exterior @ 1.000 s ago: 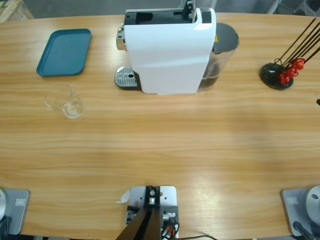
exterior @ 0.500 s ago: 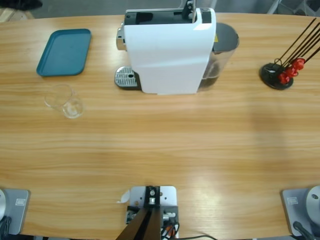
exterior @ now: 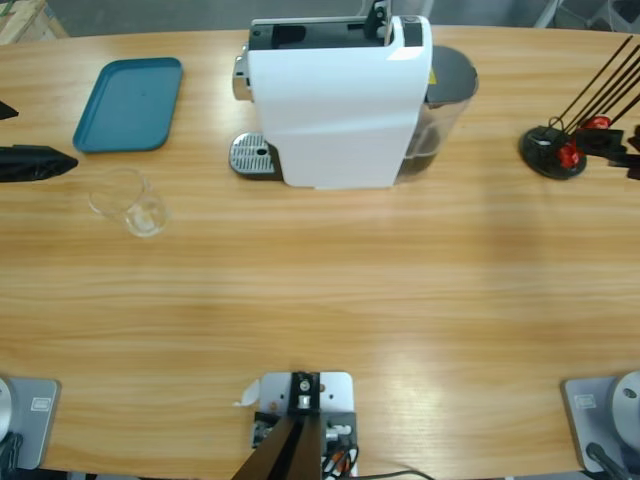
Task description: Pour coffee
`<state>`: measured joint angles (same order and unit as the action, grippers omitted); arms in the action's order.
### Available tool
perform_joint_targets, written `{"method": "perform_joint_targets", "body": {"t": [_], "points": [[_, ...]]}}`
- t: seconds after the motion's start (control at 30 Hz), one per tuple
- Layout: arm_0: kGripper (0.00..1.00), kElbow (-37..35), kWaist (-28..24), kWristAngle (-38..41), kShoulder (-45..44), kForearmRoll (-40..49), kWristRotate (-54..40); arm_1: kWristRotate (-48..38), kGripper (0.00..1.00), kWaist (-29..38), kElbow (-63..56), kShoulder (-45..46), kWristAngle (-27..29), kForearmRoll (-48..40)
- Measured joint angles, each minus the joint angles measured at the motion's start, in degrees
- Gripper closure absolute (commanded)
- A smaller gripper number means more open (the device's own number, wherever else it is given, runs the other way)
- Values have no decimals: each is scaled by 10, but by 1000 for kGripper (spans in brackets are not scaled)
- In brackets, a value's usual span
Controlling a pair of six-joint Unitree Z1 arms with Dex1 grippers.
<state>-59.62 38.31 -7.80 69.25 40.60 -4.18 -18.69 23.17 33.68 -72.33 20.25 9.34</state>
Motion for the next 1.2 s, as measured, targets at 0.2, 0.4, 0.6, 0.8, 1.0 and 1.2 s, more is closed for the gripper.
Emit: {"method": "perform_joint_targets", "body": {"t": [0.2, 0.4, 0.6, 0.8, 1.0, 1.2], "points": [[0, 0, 0, 0, 2, -3, 0, 16, 305, -49, -13, -26, 0, -49], [0, 0, 0, 0, 11, -10, 5, 24, 358, -68, -29, -59, 0, -103], [1, -1, 0, 0, 26, -26, 5, 28, 466, -76, -40, -78, 0, -134], [4, -1, 0, 0, 30, -29, 7, 44, 487, -84, -51, -80, 0, -161], [4, -1, 0, 0, 30, -29, 7, 48, 497, -85, -56, -95, -3, -183], [4, -1, 0, 0, 31, -29, 7, 49, 616, -85, -57, -102, -8, -195]]}}
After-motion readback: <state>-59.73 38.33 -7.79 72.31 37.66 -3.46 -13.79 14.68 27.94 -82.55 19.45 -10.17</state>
